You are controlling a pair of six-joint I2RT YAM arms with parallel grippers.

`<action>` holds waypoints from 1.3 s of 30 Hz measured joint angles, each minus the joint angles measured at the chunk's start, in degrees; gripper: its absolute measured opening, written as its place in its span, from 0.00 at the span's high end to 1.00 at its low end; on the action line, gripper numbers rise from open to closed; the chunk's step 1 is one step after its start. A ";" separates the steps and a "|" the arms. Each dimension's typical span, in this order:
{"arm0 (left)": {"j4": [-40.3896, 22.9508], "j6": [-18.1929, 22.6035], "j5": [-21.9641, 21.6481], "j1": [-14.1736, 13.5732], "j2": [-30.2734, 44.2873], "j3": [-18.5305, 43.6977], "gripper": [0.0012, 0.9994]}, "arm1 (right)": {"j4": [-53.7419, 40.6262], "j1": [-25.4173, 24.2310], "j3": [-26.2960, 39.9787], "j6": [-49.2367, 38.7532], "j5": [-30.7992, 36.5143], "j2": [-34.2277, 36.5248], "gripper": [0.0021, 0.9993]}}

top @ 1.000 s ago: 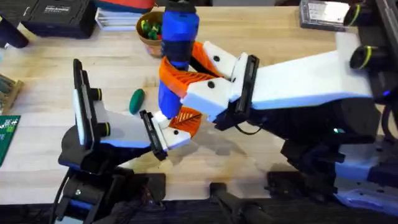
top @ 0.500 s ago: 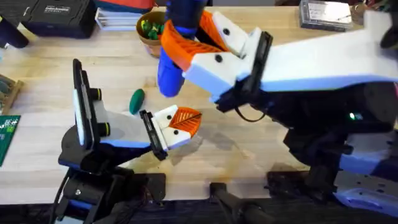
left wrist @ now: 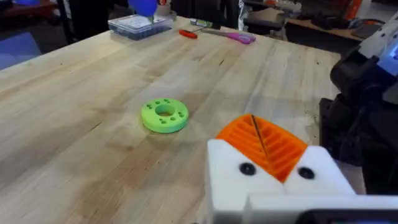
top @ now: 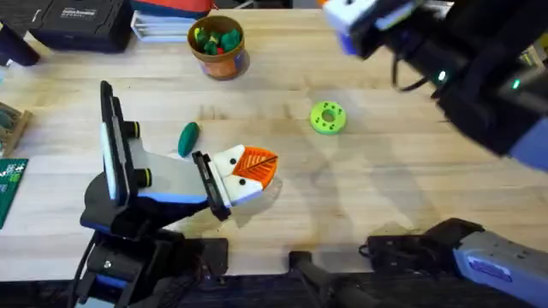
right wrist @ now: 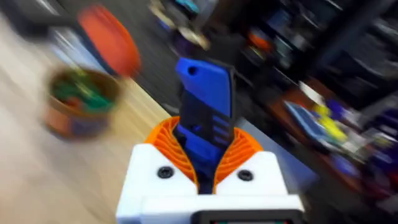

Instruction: Pick up the gripper from the table and insert it into the empty holder that is missing its gripper. Then pick up a screw, insert it into the mounting hole, and use the screwdriver to tighten it. Finally, clean up the table by picking up the vegetable and placing it into the bucket.

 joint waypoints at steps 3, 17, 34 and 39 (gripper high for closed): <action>0.00 0.00 -0.01 0.00 0.02 0.02 0.99 | -2.64 -6.07 1.27 -9.47 3.05 3.61 0.91; -0.01 0.00 0.01 0.00 0.00 0.00 0.99 | -9.32 -12.71 1.54 -30.98 7.25 26.25 0.92; 0.00 0.00 0.00 0.00 0.00 0.01 0.99 | -21.76 -11.53 2.68 -14.76 8.25 25.30 0.01; 0.00 0.20 -0.01 0.00 0.00 0.01 0.66 | -25.31 -11.53 2.68 -5.61 8.15 17.42 0.01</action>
